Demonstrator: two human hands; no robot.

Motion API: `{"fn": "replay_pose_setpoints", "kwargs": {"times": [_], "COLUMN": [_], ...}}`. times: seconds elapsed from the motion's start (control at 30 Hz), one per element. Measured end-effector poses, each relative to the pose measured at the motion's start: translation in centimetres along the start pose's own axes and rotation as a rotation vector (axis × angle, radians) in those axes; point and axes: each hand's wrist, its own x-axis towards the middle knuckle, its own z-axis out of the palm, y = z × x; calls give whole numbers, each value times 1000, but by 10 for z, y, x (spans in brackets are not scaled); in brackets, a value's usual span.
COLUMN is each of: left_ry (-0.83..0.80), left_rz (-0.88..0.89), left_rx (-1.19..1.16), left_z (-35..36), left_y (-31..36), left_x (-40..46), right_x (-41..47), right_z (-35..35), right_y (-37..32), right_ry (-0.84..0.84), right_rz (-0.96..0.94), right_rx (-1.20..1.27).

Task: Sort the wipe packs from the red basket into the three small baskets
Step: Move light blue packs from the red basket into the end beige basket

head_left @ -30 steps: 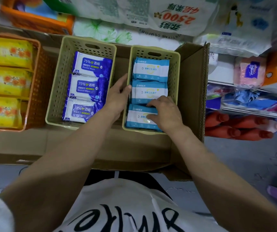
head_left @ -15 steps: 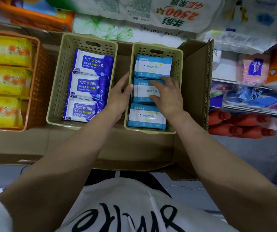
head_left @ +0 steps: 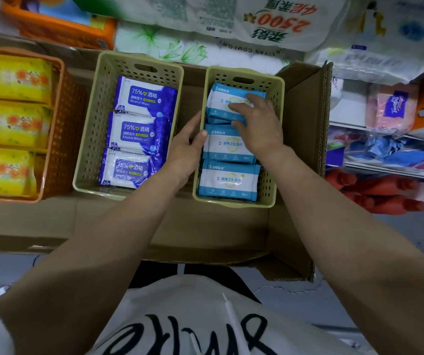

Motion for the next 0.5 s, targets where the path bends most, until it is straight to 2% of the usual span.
{"fn": "replay_pose_setpoints", "kwargs": {"times": [0.07,0.23,0.5], "left_ry": [2,-13,-14], "left_rz": [6,10,12], "left_rx": [-1,11,20], "left_z": [0,-2,-2], "left_y": [-1,0,2], "left_x": [0,0,-1], "right_x": [12,26,26], "right_z": [-3,-10,-11], "right_y": [5,13,16], "right_ry": [-62,-88,-22], "right_rz": [-10,-35,-59], "right_rx": [-9,-16,50]}}
